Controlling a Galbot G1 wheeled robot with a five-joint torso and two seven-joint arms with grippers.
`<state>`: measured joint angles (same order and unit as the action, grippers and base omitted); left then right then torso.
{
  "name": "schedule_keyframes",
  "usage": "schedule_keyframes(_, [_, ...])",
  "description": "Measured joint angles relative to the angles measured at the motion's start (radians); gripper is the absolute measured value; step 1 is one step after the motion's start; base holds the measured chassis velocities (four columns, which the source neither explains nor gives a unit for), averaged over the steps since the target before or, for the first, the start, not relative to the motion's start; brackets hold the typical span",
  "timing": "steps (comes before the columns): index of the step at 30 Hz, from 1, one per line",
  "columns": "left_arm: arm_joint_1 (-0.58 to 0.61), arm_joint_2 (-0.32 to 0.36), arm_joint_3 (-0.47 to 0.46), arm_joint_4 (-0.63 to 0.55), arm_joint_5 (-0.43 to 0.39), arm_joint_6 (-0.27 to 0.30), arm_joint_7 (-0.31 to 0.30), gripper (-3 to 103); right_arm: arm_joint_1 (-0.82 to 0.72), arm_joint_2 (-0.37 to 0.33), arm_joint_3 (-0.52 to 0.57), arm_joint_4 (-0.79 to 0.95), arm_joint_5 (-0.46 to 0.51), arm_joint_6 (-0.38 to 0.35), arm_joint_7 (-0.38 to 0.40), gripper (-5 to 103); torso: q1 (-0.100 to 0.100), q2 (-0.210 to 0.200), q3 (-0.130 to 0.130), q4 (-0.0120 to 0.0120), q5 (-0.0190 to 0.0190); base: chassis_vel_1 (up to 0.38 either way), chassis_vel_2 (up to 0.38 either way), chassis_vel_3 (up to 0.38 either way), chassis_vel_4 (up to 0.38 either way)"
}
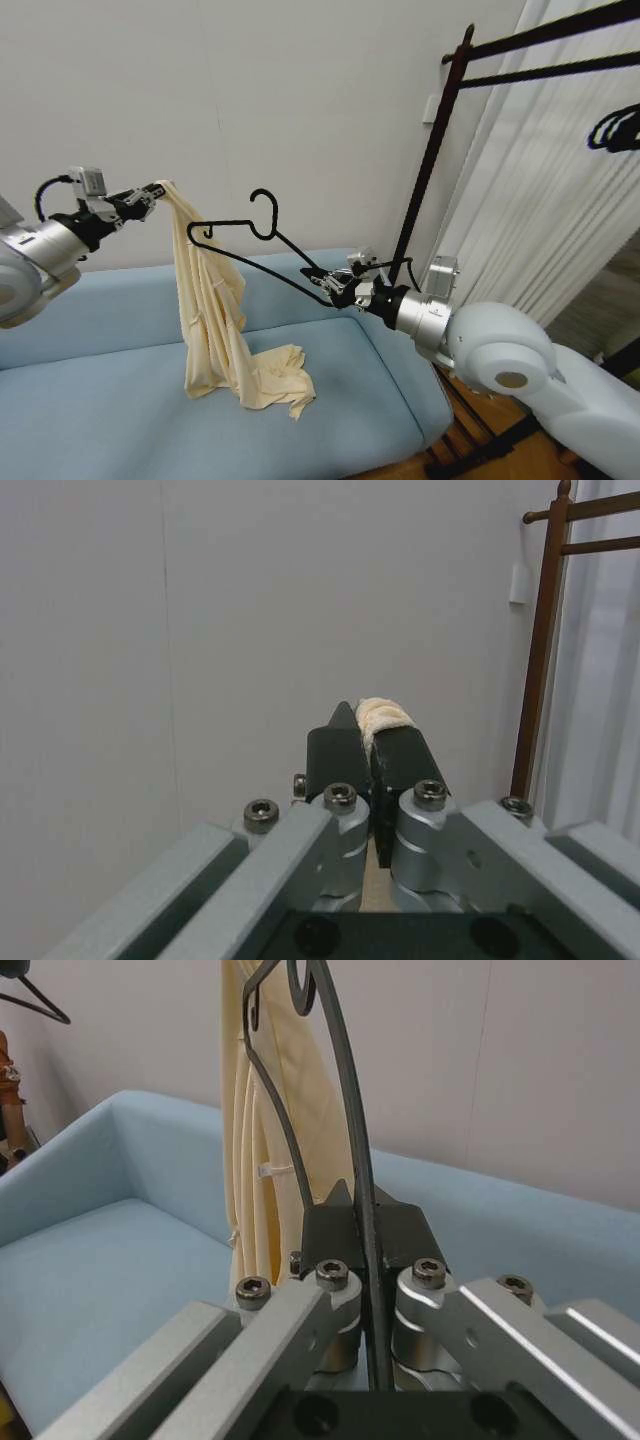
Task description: Pick up the clothes from the sofa and hang them on the clothes hanger.
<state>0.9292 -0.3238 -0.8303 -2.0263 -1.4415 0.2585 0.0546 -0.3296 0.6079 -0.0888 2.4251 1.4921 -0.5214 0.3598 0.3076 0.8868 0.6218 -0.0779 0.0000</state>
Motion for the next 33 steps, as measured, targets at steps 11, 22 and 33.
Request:
schedule_keyframes(11, [0.014,-0.008,-0.001,-0.008,0.021,-0.002,-0.008,1,0.024,0.043,-0.044,0.015,0.022,0.007,0.037,2,0.0,0.0,0.0,0.0,-0.0001,0.0,0.0,0.0,0.0])
schedule_keyframes(22, [0.018,-0.018,0.008,-0.011,0.034,-0.003,-0.011,1,0.105,0.099,-0.094,0.008,0.083,-0.003,0.14,2,0.0,0.0,0.0,0.0001,-0.0001,0.0,0.0,0.0,0.0])
schedule_keyframes(33, [0.016,-0.011,-0.01,-0.003,0.035,-0.003,-0.014,1,0.15,0.153,-0.151,-0.047,0.1,-0.041,0.242,2,0.0,0.0,0.0,0.0001,-0.0001,0.0,0.0,0.0,0.0])
